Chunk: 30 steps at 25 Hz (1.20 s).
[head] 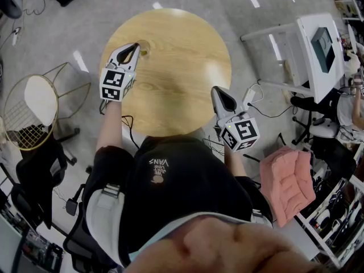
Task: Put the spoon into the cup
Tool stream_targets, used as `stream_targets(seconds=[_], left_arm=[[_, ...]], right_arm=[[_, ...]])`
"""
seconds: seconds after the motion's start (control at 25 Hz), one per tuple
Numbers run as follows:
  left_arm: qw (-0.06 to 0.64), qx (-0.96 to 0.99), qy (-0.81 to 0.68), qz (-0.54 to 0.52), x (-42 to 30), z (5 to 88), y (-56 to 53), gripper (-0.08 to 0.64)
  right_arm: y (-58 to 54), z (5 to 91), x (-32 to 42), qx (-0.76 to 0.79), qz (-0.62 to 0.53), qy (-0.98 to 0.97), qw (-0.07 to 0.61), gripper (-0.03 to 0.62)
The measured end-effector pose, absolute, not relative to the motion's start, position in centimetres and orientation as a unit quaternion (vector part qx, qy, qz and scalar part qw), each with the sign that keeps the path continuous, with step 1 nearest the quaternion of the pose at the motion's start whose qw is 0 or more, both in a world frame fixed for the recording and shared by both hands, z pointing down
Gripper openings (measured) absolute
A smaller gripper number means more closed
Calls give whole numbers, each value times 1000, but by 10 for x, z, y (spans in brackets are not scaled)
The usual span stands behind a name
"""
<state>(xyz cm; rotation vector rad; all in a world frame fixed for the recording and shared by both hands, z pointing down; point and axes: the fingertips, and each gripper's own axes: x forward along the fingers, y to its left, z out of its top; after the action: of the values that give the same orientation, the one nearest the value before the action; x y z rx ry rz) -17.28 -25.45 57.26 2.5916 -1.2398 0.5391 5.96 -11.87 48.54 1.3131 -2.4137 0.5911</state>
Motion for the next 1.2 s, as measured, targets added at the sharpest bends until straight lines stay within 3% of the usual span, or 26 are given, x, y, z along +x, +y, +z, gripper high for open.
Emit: stream_targets(seconds=[0.72,0.84,1.2], left_arm=[[93,872,-441,192,-174,574,-258,14],[96,871,-443,189,-174,574,-258,82],[102,871,-444,186,-171,575,-257,83]], right_arm=[[-117,484,59,460,206,-848,162,-2],[-116,483,60,460,205,-849,162,-2],[-113,483,64,461,204,-848,161,-2]])
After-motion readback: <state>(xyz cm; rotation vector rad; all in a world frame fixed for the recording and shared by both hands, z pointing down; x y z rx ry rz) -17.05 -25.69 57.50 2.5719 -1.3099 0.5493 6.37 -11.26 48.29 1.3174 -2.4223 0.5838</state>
